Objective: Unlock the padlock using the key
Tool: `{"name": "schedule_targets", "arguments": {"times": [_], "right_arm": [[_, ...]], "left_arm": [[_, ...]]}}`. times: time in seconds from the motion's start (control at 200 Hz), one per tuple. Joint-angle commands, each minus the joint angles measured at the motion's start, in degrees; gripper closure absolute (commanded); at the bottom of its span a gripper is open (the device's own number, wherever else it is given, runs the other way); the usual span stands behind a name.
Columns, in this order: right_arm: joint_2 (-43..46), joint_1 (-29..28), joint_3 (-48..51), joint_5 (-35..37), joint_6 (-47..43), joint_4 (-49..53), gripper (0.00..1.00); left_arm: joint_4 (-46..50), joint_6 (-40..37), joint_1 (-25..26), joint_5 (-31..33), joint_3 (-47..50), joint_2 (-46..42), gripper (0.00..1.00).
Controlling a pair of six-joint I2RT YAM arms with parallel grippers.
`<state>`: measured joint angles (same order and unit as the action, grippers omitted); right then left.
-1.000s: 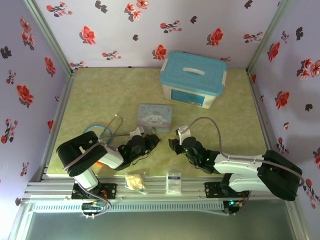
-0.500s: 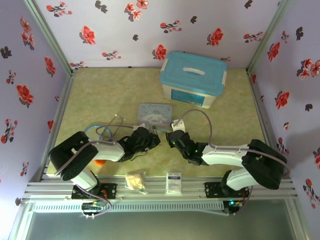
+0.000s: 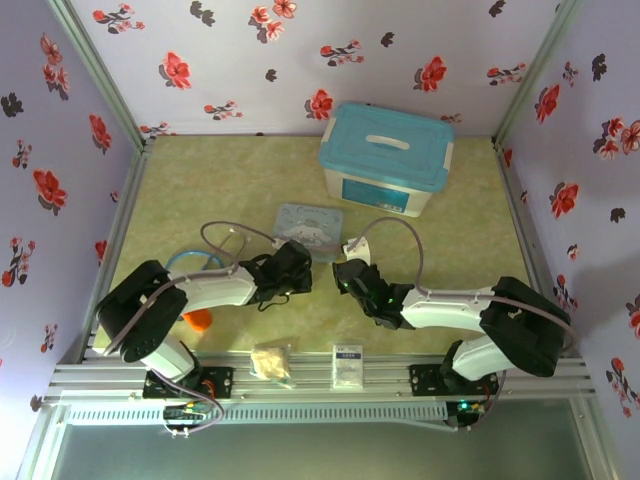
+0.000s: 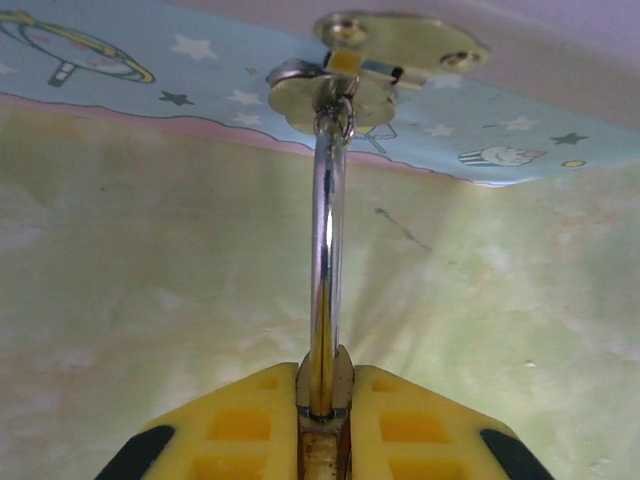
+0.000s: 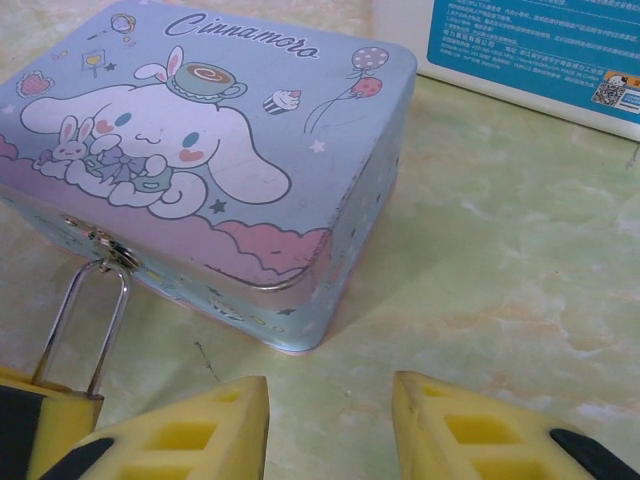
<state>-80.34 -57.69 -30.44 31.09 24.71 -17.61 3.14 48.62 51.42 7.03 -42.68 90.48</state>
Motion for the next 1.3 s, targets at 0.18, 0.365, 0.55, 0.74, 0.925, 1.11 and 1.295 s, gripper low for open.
{"name": "schedule_targets", "arguments": {"times": [0.18, 0.365, 0.55, 0.74, 0.925, 1.11, 1.295], "right_arm": [[0.1, 0.5, -0.6, 2.1, 1.7, 2.5, 0.64], [-0.3, 0.5, -0.5, 2.2, 1.8, 2.8, 0.64], [-1.1, 0.8, -0.6, 1.5, 2.5, 3.0, 0.64], [-1.6, 1.5, 0.5, 0.4, 4.6, 1.6, 0.64], [-0.6, 1.7, 1.0, 3.2, 5.9, 3.0, 0.65], [0.1, 2.0, 2.4, 4.0, 7.5, 2.7, 0.65], [0.5, 1.9, 3.1, 4.9, 8.5, 3.2, 0.65]], "left_arm": [[14.8, -6.1, 0.0, 7.0, -4.8, 4.4, 0.92], [18.0, -6.9, 1.8, 10.6, -7.3, 6.0, 0.9], [21.2, -6.6, 4.0, 13.9, -10.1, 8.1, 0.86], [24.5, -6.7, 5.7, 17.0, -12.6, 9.4, 0.79], [23.9, -6.5, 7.3, 17.7, -13.3, 8.6, 0.77], [25.9, -6.3, 9.0, 18.8, -15.9, 10.4, 0.74], [26.5, -6.1, 10.0, 19.5, -16.7, 10.2, 0.71]]}}
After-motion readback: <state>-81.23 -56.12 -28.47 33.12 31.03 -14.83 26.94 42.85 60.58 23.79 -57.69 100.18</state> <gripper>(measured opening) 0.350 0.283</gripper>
